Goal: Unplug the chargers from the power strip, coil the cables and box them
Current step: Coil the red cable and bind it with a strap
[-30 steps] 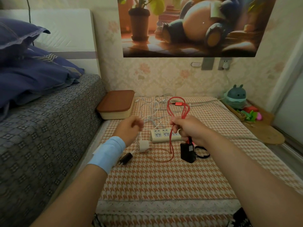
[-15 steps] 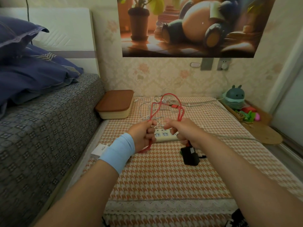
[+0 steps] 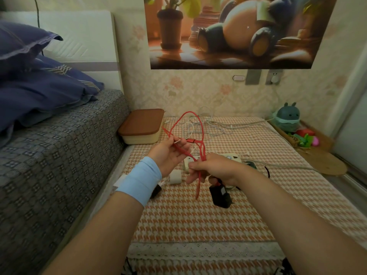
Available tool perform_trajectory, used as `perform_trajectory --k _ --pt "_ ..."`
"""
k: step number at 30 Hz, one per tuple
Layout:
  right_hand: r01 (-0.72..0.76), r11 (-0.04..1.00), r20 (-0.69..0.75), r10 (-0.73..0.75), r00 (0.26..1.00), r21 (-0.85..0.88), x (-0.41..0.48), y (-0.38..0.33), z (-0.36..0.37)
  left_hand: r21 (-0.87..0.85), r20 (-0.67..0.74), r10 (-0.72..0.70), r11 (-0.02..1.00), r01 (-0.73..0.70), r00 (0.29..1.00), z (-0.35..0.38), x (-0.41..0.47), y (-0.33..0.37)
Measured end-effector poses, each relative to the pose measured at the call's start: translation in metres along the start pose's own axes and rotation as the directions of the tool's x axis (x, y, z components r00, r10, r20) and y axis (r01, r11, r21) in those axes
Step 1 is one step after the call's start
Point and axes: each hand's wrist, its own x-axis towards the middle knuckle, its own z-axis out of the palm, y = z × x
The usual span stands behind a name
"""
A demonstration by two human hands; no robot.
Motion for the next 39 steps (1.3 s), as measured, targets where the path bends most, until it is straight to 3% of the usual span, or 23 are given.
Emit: perform_trajectory --k 2,4,5,7,9,11,13,14,15,16,17,19,21,22,24,27,29,32,33,35,39 --pt "-0.024 1.000 -0.001 0.024 1.000 -0.015 -0.001 0.003 -0.008 0.169 -0.055 0.016 0.986 -0.007 0.998 -0.010 0.002 0.006" --pt "-0.033 0.998 -0.003 0.032 0.999 -0.057 -0.005 0.004 -0.015 0.429 -0.111 0.019 0.903 0.030 0.994 -0.019 0.002 0.012" --pt "-0.034 0.996 -0.004 0.034 0.999 -0.087 -0.007 0.004 -0.017 0.616 -0.135 0.020 0.785 0.068 0.991 -0.023 0.001 0.014" --pt "-0.030 0.989 0.006 0.031 0.999 -0.143 -0.008 0.006 -0.022 0.933 -0.170 0.010 0.323 0.158 0.985 -0.024 -0.006 0.019" --pt "-0.030 0.983 0.034 0.037 0.999 -0.179 -0.007 0.009 -0.023 0.953 -0.296 0.077 -0.045 0.300 0.952 -0.017 -0.017 0.022" --pt "-0.054 0.982 0.055 0.065 0.996 -0.178 -0.006 0.009 -0.023 0.931 -0.203 0.270 -0.246 0.271 0.941 -0.007 -0.024 0.025" --pt "-0.083 0.985 0.111 0.100 0.989 -0.148 -0.007 0.006 -0.022 0.978 0.142 0.472 -0.201 -0.051 0.870 0.005 -0.029 0.020" --pt "-0.095 0.987 0.152 0.114 0.982 -0.127 -0.008 0.005 -0.021 0.940 0.338 0.551 -0.160 -0.301 0.763 0.012 -0.032 0.015" --pt "-0.103 0.989 0.193 0.122 0.974 -0.109 -0.010 0.004 -0.021 0.860 0.473 0.576 -0.135 -0.492 0.667 0.018 -0.035 0.012" --pt "-0.101 0.990 0.225 0.121 0.967 -0.101 -0.011 0.003 -0.020 0.779 0.573 0.531 -0.116 -0.616 0.624 0.020 -0.035 0.006" --pt "-0.094 0.990 0.247 0.116 0.962 -0.102 -0.011 0.002 -0.019 0.747 0.626 0.432 -0.094 -0.658 0.649 0.022 -0.034 0.000" --pt "-0.080 0.993 0.259 0.101 0.961 -0.091 -0.012 0.000 -0.018 0.819 0.573 0.092 -0.036 -0.572 0.815 0.018 -0.027 -0.014" --pt "-0.074 0.995 0.264 0.090 0.960 -0.068 -0.014 -0.001 -0.020 0.888 0.431 -0.144 -0.106 -0.447 0.891 0.010 -0.020 -0.024" --pt "-0.071 0.996 0.271 0.083 0.959 -0.056 -0.015 -0.001 -0.022 0.902 0.379 -0.173 -0.149 -0.405 0.909 0.006 -0.017 -0.026" --pt "-0.052 0.998 0.255 0.058 0.965 -0.029 -0.016 0.001 -0.026 0.934 0.310 -0.167 -0.131 -0.333 0.936 0.001 -0.011 -0.024" --pt "0.004 1.000 0.171 -0.005 0.985 0.005 -0.013 0.006 -0.032 0.977 0.203 -0.190 -0.020 -0.210 0.961 -0.001 -0.008 -0.014" --pt "0.029 0.999 0.109 -0.031 0.994 0.024 -0.011 0.009 -0.034 0.979 0.155 -0.152 0.152 -0.132 0.976 -0.001 -0.009 -0.007" --pt "0.061 0.998 0.012 -0.061 0.998 0.019 -0.008 0.009 -0.034 0.802 0.105 -0.138 0.598 -0.001 0.985 -0.003 -0.014 -0.002" --pt "0.075 0.997 0.001 -0.076 0.997 0.025 -0.008 0.009 -0.033 0.721 0.096 -0.152 0.692 0.037 0.984 -0.002 -0.015 0.000" --pt "0.098 0.995 -0.013 -0.098 0.995 0.025 -0.007 0.009 -0.033 0.603 0.072 -0.170 0.792 0.093 0.983 -0.003 -0.014 0.002" --pt "0.086 0.995 -0.006 -0.086 0.996 0.044 -0.003 0.011 -0.031 0.510 0.035 -0.159 0.852 0.119 0.987 -0.003 -0.014 0.004"
